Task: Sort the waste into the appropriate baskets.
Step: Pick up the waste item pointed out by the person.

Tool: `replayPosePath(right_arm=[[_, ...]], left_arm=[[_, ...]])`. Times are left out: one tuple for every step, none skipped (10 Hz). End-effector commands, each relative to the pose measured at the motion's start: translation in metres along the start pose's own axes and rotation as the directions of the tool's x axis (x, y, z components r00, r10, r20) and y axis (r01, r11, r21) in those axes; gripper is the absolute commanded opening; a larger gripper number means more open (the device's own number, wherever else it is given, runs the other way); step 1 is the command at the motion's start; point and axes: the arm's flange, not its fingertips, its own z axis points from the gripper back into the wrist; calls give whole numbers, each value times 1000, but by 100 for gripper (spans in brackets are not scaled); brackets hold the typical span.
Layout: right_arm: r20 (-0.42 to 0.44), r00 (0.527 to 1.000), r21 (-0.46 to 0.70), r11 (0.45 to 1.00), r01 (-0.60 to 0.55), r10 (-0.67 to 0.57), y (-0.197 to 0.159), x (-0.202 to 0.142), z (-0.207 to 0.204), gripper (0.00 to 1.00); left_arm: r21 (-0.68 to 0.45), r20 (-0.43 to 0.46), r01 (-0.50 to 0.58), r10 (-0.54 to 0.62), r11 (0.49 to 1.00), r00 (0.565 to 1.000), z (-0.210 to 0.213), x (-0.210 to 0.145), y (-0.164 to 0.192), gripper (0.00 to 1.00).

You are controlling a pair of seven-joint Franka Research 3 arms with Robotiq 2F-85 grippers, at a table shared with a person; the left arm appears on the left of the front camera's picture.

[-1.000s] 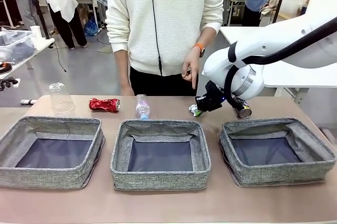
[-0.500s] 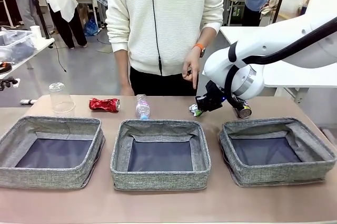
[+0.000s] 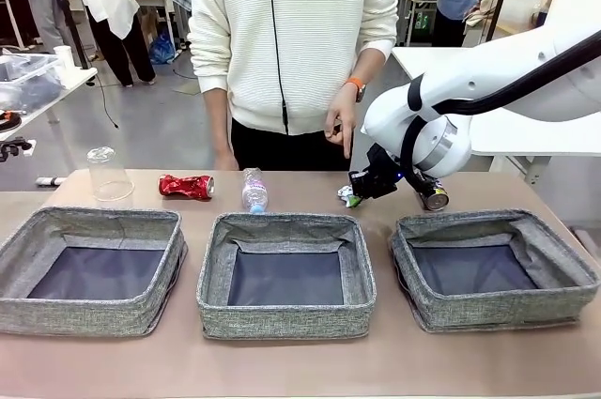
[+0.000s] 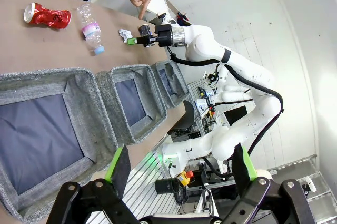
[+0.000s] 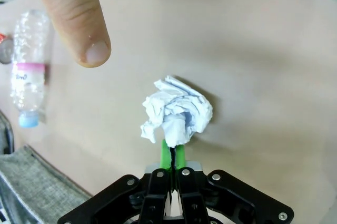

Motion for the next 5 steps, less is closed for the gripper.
replayPosePath(right_arm=[[11, 1000, -17, 1000, 6, -6, 1, 1, -1, 0], [10, 1000, -11, 1000, 3, -3, 5, 0, 4, 0], [-1, 1000, -2, 1000, 2, -2, 13, -4, 15, 0], [-40, 998, 22, 999, 40, -39, 21, -12, 31, 0], [-56, 996, 36, 997, 70, -68, 23, -18, 43, 0]], left_arm=[[-17, 8, 21, -21, 1000, 1000, 0, 1, -2, 100], [-17, 8, 21, -21, 1000, 1000, 0, 1, -2, 100], [-17, 8, 21, -21, 1000, 1000, 0, 1, -2, 100], [-17, 8, 21, -21, 1000, 1000, 0, 1, -2, 100], [-17, 8, 21, -21, 1000, 1000, 0, 1, -2, 100]])
